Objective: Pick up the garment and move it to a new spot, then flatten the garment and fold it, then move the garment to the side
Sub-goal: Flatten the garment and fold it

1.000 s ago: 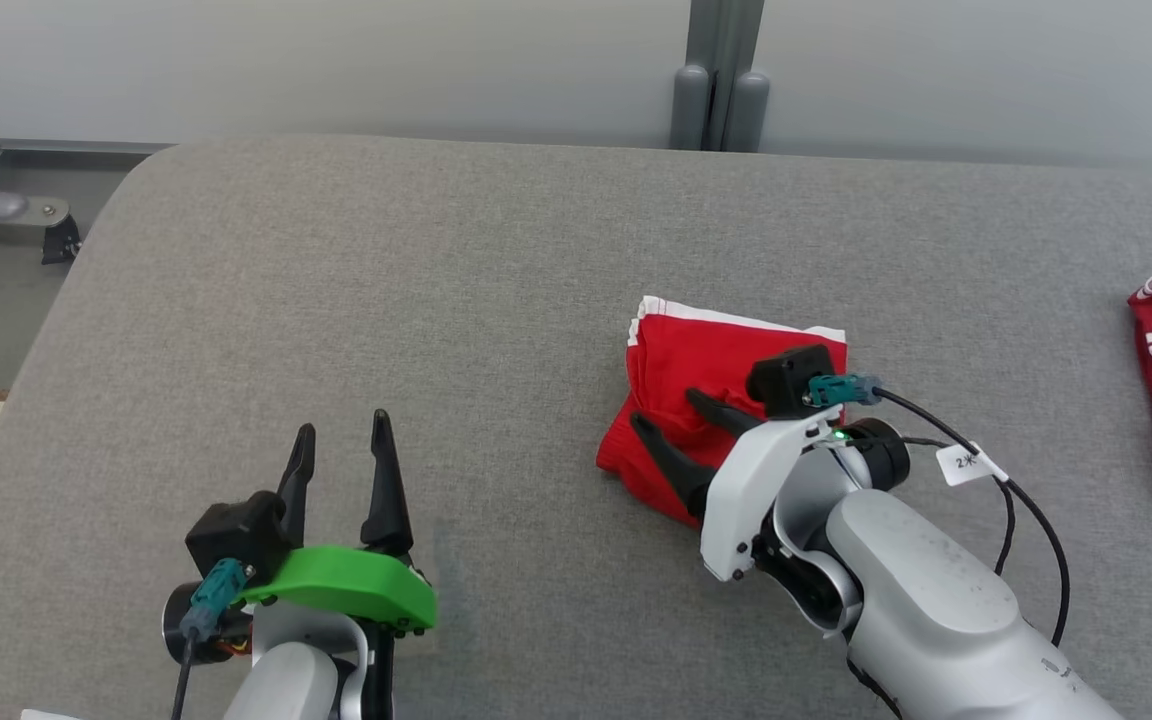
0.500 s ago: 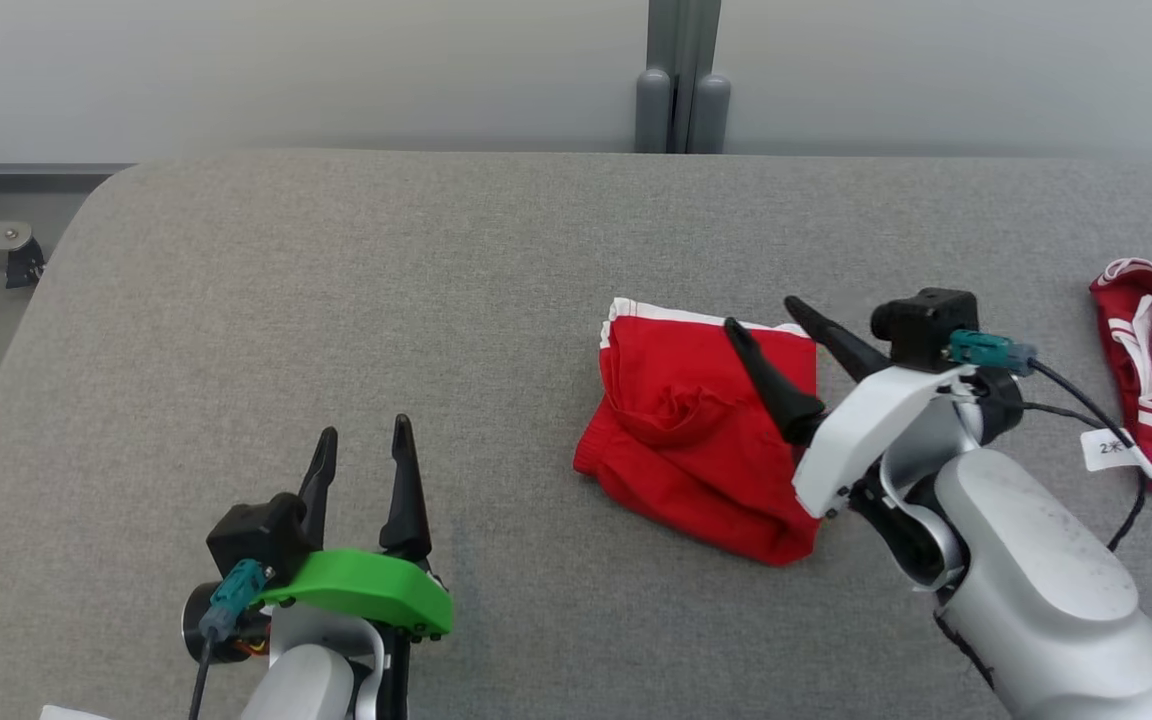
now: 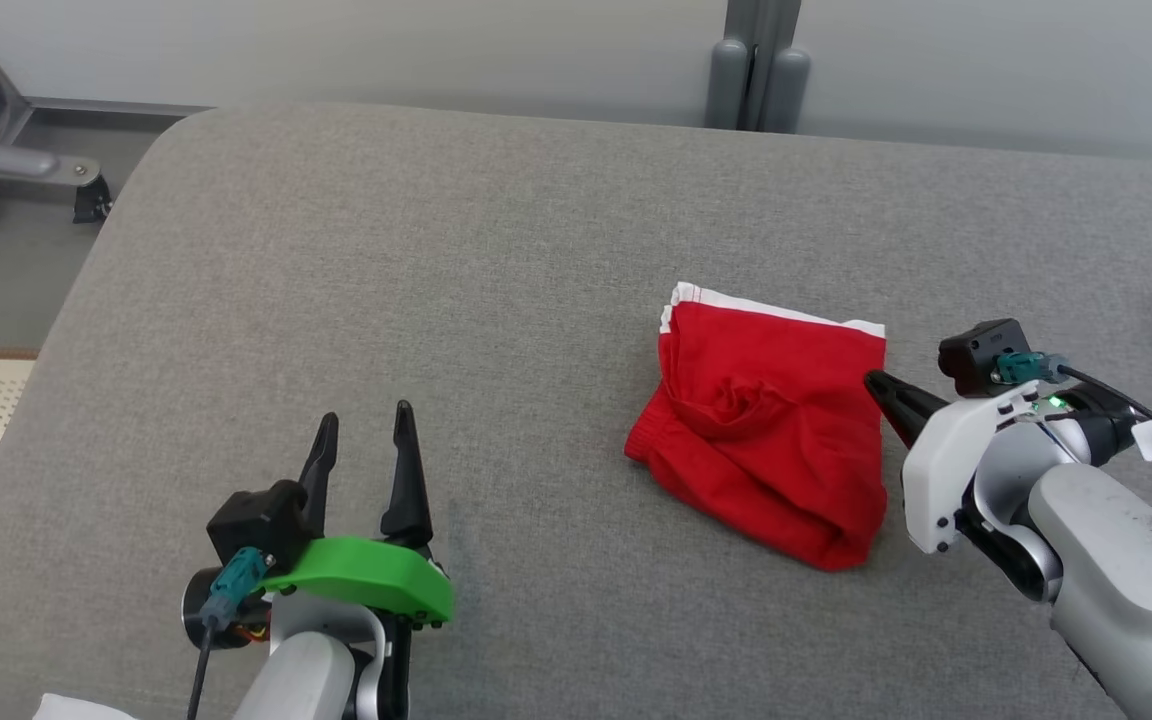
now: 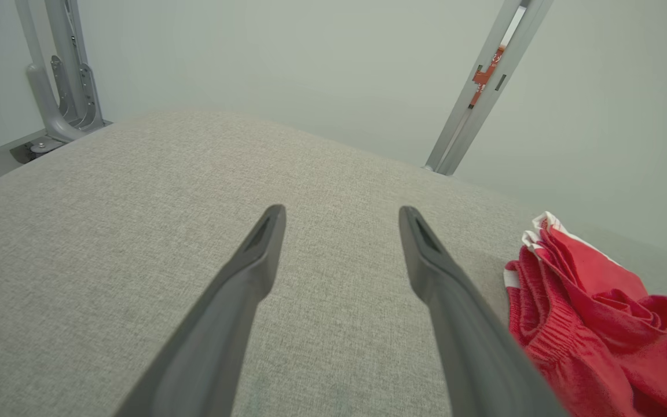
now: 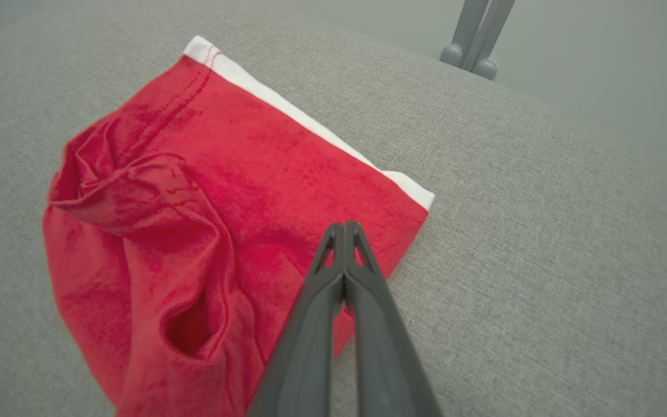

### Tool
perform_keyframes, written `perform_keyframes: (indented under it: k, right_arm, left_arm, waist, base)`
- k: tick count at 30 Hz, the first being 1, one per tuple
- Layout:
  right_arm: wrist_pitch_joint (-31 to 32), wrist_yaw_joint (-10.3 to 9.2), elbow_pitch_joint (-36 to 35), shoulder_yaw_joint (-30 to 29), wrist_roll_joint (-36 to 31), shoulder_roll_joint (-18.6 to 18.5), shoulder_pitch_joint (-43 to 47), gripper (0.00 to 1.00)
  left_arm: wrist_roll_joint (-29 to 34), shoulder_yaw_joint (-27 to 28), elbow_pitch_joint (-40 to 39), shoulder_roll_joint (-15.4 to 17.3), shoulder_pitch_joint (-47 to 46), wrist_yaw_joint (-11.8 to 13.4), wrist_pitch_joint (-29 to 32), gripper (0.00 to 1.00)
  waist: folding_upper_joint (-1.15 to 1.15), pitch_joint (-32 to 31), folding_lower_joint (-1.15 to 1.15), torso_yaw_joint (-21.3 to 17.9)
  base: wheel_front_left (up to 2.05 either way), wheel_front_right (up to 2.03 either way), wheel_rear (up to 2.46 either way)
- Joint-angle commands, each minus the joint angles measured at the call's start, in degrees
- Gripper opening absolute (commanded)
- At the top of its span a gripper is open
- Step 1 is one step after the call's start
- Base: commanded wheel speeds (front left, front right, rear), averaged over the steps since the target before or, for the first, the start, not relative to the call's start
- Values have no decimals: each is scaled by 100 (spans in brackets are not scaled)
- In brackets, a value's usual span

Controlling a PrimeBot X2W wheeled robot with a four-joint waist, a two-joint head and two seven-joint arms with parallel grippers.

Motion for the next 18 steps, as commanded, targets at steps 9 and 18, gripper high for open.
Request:
perform_keyframes:
  k: [9,18]
  right_arm:
    - [-6,-3,146,1369,1156,-545,-269,0]
    - [-525,-2,-192,2626,1867,-587,-534,0]
  left_arm:
    - [102,68,37,-27,-101,-46,0,100]
    - [153,62,93,-39,-51,-49,0,100]
  waist:
    - [0,130,0,333]
    - [0,18,0,257]
  base:
    - [0,0,0]
    - [0,0,0]
